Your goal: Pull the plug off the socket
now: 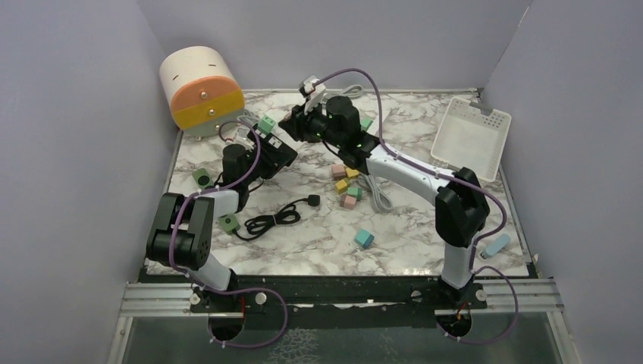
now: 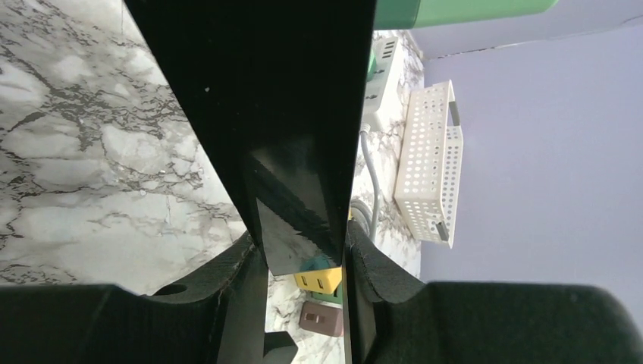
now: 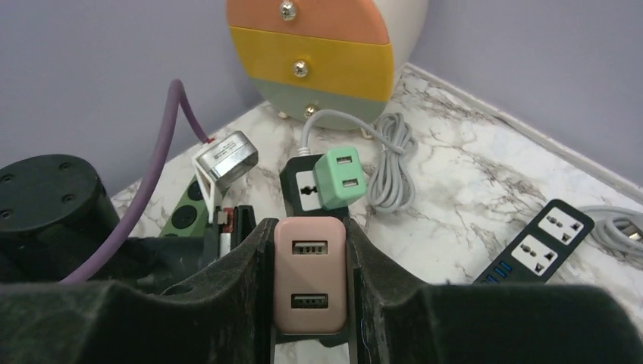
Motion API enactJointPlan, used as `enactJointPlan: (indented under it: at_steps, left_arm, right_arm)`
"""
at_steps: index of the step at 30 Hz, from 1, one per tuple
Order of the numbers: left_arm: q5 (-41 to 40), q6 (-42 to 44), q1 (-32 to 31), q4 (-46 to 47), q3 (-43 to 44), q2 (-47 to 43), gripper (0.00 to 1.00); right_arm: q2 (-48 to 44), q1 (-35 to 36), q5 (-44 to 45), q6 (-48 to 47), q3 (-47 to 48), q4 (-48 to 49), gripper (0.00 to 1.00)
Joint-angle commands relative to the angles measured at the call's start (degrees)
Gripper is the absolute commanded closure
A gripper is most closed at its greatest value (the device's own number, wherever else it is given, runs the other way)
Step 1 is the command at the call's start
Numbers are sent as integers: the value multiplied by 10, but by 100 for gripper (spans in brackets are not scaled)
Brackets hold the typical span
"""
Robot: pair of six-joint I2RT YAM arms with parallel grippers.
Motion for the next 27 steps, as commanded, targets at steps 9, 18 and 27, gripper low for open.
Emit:
enactJointPlan:
  at_steps: [9,18,27]
  left_arm:
    - [49,135,2,-102,80,-24,100]
    - [39,286,-4,-290,144,-80,100]
    - [40,348,-43,-337,130,-124,100]
  right_arm:
    - [-123,-197,-253,152,-308,-30,99]
    - [-96,-203,-281,142,-336,-81,67]
    - [-145,-197,-253,132,-268,-50,19]
